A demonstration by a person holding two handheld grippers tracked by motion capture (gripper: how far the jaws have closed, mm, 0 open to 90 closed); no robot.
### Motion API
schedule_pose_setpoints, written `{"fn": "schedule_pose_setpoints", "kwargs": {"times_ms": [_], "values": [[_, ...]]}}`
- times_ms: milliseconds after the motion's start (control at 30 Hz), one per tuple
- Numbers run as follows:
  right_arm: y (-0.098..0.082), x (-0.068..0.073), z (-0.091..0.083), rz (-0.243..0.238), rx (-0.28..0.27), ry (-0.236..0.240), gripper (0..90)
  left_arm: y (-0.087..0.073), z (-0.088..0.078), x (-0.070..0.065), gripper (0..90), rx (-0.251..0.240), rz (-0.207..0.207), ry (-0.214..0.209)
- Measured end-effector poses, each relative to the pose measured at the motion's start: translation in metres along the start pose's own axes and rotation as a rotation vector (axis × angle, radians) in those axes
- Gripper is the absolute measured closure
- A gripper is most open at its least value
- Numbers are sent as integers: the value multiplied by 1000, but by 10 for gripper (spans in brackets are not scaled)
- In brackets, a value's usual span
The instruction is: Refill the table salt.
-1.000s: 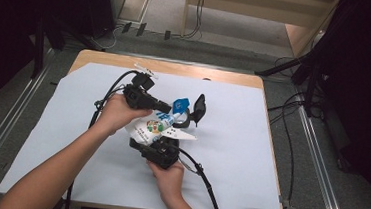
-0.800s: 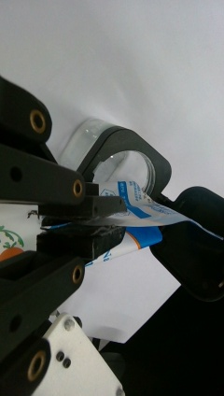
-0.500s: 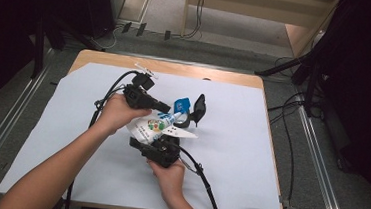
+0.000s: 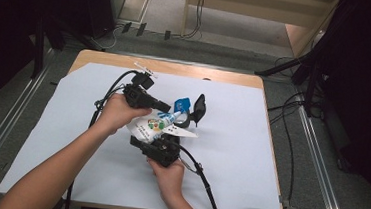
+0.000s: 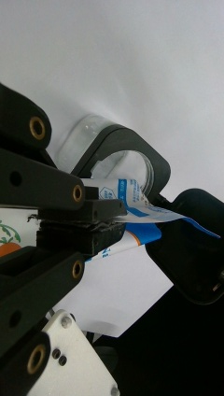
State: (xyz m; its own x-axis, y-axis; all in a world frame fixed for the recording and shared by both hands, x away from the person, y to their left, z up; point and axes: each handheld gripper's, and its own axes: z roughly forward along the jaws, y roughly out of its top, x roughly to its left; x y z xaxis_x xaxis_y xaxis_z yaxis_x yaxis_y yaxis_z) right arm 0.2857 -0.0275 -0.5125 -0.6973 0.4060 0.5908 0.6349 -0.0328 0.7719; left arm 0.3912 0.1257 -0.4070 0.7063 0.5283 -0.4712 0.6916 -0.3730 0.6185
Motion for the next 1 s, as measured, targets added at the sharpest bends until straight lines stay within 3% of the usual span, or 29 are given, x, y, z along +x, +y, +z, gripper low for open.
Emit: {"fn": "schedule_pose_setpoints", "kwargs": {"times_ms": [233,633,767,1000], "values": [[-1,4,0,29,-8,16,711,0,-4,1,869,14,5,-14],[1,4,-2,38,-9,19,713,-2,-7,1,842,37,45,6],[1,4,-2,48,-20,29,712,-2,-7,2,881,42,31,0],[4,2,-1,33,10,38,662,-2,-5,2,900,39,6,-19]]}}
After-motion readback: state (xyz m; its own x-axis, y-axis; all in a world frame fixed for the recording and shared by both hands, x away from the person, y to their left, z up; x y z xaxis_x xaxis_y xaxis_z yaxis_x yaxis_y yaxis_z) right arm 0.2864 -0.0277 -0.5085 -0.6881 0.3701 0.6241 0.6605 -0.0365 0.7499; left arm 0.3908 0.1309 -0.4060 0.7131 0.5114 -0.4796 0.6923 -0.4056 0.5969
